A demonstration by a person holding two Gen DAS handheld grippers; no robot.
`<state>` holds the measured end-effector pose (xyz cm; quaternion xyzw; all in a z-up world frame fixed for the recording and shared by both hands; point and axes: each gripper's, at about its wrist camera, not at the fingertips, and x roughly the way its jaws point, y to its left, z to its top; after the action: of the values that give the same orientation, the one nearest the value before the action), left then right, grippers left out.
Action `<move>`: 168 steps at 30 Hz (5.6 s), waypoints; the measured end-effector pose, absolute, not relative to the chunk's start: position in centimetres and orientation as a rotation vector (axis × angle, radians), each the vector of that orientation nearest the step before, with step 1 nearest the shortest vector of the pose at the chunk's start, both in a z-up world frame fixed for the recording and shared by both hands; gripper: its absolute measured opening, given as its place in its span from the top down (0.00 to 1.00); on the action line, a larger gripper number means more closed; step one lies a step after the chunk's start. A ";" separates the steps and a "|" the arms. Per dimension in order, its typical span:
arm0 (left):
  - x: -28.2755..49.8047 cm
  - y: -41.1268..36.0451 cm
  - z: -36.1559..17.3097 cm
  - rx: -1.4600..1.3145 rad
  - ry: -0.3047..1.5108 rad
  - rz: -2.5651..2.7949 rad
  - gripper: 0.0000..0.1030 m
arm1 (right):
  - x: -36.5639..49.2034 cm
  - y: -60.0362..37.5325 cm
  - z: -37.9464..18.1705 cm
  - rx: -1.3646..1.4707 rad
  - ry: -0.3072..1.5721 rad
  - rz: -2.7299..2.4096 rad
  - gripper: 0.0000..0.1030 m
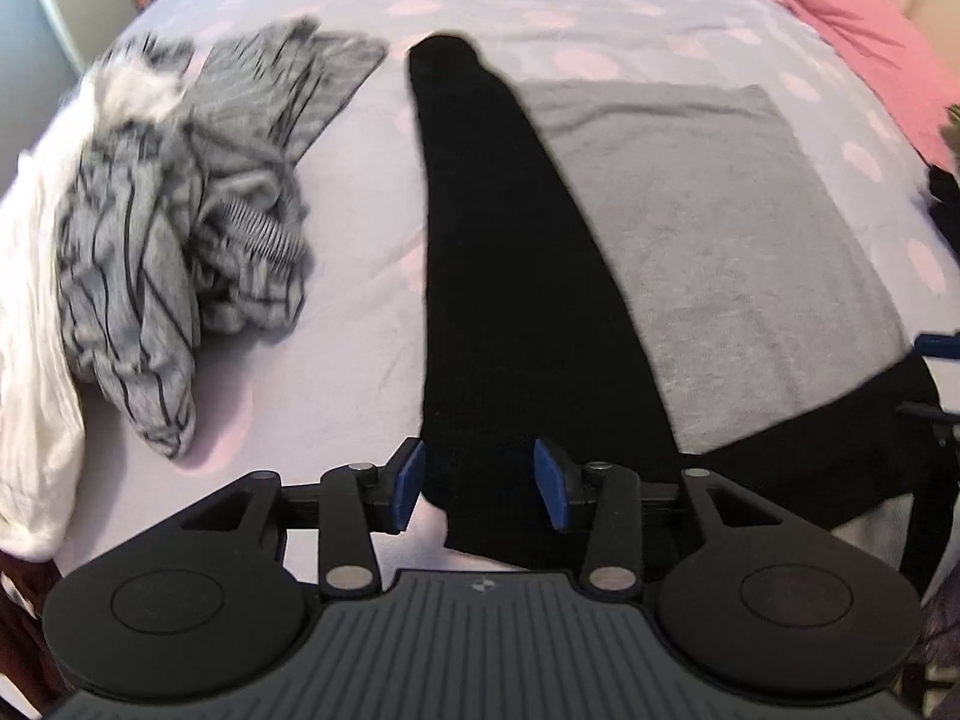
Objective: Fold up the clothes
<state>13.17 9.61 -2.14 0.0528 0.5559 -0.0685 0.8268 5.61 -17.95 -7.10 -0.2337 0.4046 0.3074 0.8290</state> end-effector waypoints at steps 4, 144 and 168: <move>13.6 10.5 -3.3 0.071 1.233 -0.169 0.63 | 6.7 -15.8 -7.7 -0.470 0.850 0.757 0.64; 13.1 6.7 -3.5 0.520 0.931 -0.478 0.62 | 10.0 -14.3 -9.3 -0.405 0.815 0.719 0.62; 12.1 5.1 0.7 0.671 0.958 -0.621 0.98 | 13.6 -32.1 -6.3 0.007 1.026 0.238 0.61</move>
<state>12.09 5.10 0.70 0.3115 0.4448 -0.2883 0.7887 13.57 -32.09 -6.29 0.0035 0.4896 0.1135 0.8645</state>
